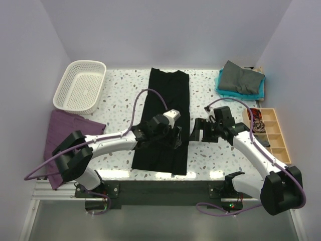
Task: Fold and stack the t-shirts
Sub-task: Grab the bottom of the folded rectangular tshirt with both arms
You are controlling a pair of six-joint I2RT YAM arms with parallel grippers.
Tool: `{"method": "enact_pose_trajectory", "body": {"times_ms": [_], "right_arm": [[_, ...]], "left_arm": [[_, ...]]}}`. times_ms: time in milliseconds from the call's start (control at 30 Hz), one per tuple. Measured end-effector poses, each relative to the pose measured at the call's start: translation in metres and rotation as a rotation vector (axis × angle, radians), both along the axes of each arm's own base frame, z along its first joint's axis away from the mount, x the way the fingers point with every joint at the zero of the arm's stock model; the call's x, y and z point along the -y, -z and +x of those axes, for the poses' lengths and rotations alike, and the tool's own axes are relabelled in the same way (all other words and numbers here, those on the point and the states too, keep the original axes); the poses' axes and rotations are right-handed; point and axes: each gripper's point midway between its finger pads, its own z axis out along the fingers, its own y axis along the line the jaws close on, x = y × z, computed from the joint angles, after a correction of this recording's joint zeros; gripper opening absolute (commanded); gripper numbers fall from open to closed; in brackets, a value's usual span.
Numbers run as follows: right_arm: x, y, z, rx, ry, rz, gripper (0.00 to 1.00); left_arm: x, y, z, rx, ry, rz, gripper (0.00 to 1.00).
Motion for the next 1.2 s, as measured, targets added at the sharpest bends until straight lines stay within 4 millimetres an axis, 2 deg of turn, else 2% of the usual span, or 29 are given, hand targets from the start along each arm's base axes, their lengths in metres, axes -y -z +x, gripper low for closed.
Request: {"method": "enact_pose_trajectory", "body": {"times_ms": [100,267,567,733,1067,1200], "right_arm": [[0.003,0.006,-0.005,-0.024,0.007,-0.012,0.81],[0.006,0.006,-0.005,-0.018,0.019,-0.026,0.82],[0.009,0.008,-0.005,-0.017,0.029,-0.042,0.82],[0.009,0.008,-0.005,-0.018,0.029,-0.042,0.82],[0.009,0.01,-0.005,-0.026,0.029,-0.045,0.82],[0.009,0.011,-0.005,-0.028,0.029,-0.046,0.82]], "left_arm": [[0.01,0.007,-0.003,-0.015,0.033,-0.028,0.69],[0.021,0.026,-0.004,-0.044,0.064,-0.035,0.66],[0.019,0.058,-0.007,-0.091,0.055,-0.001,0.55],[0.019,0.072,-0.007,-0.11,0.049,0.012,0.4],[0.023,0.078,-0.005,-0.116,0.042,0.004,0.02],[0.023,0.079,-0.006,-0.12,0.038,0.004,0.0]]}}
